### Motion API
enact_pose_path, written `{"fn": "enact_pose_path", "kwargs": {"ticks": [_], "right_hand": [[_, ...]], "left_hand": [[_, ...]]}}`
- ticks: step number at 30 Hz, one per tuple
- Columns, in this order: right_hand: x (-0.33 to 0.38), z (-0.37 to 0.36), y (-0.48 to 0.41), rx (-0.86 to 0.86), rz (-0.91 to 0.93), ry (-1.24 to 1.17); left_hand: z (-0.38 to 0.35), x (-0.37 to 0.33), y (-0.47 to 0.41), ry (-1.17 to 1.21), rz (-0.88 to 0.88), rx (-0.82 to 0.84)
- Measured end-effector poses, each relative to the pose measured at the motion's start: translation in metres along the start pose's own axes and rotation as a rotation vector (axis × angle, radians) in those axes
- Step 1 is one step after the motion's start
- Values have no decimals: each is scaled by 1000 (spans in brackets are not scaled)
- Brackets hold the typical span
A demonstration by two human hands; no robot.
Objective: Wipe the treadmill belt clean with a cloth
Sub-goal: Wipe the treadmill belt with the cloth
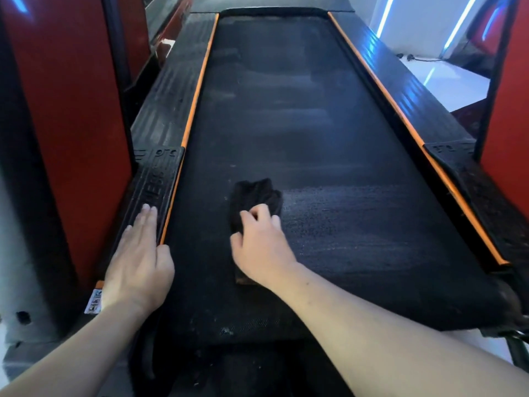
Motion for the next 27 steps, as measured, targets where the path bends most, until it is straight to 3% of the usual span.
{"fn": "enact_pose_path", "kwargs": {"ticks": [14,27], "right_hand": [[74,-45,-37,296,69,-187],[-1,-3,-13,58,40,-29]], "left_hand": [[0,3,0,20,-34,13],[-3,2,-1,-69,-45,21]]}}
Point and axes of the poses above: each hand's wrist, its own y-axis away from the middle knuckle, its own z-axis out of the back of the hand, x = y × z, the point moved 2 cm from there along -y, towards the middle knuckle, and after that the axes turned 7 degrees about -x, right-handed, at the moved point
